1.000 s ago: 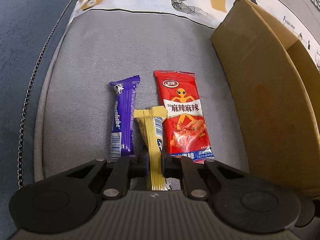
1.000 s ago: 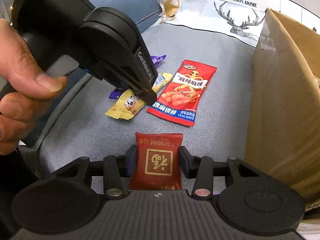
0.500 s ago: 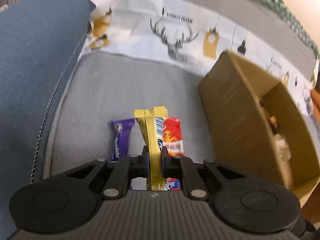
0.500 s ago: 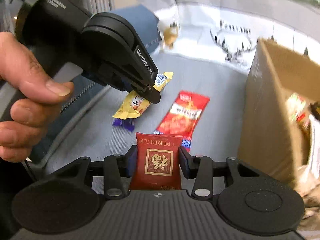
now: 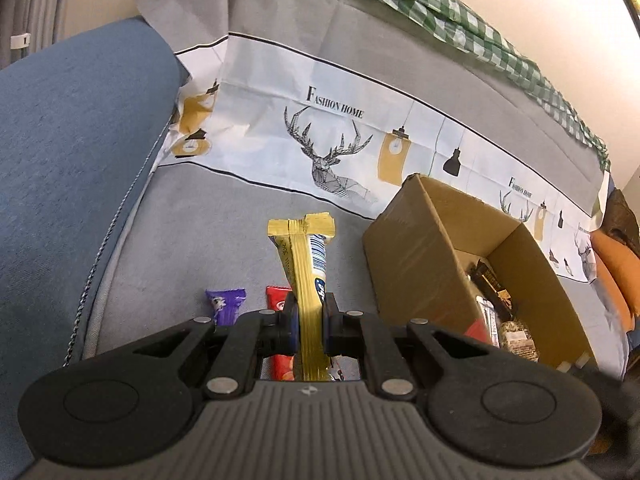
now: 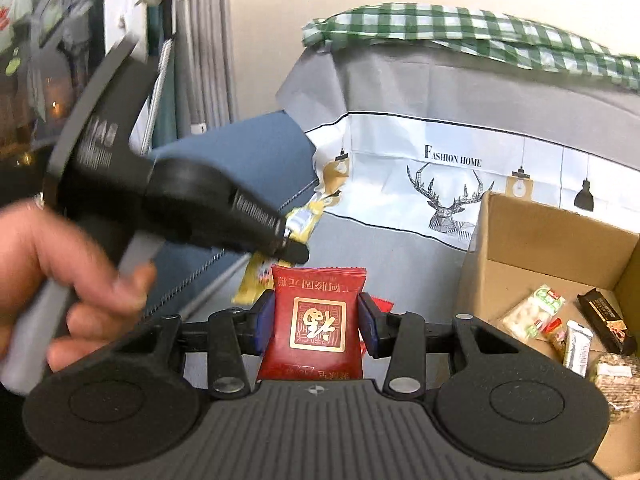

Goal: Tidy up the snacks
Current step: 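Lift the red packet and yellow bar and carry them toward the box, then hold the red packet and yellow bar above the open box with both tools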

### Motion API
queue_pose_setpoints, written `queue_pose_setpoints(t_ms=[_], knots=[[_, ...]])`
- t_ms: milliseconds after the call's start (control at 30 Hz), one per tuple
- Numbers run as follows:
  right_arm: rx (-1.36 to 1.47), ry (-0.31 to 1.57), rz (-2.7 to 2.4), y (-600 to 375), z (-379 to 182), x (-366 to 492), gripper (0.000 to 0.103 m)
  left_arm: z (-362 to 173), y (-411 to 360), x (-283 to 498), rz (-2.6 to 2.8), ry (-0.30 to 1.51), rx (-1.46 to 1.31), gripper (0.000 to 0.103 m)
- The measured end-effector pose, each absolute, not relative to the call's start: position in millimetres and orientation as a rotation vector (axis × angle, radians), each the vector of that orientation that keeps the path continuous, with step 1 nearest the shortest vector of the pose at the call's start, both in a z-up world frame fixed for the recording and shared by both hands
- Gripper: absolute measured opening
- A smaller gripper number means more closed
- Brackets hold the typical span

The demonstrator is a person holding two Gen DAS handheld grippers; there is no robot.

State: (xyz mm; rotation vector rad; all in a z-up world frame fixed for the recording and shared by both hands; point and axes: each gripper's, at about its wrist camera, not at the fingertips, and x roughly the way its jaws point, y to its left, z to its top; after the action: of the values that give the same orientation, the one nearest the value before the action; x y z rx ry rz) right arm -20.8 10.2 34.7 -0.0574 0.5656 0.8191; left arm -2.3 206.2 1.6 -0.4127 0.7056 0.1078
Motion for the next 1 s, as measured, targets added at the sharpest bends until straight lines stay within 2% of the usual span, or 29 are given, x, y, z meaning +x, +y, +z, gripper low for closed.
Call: queue_pose_setpoints(t_ms=[233,433,600,1000], knots=[[-0.004,0.457,0.746,-40.2,73.4,29.0,0.045,3.9,193.4,5.1,0.080,0.681,-0.396,0.011],[0.078,0.495,0.603,-88.2,55.2,61.5,0.045,7.6,180.9,13.4,0.072,0.660,-0.374,0.011],[0.109,0.407,0.524,-112.1,59.2,57.2,0.045,13.2,166.8,17.9,0.055,0.616,-0.369,0.011],[0.077,0.381,0.458,-138.9,56.5,68.7,0.045,25.1,115.1,32.7,-0.029,0.520,-0.284,0.011]])
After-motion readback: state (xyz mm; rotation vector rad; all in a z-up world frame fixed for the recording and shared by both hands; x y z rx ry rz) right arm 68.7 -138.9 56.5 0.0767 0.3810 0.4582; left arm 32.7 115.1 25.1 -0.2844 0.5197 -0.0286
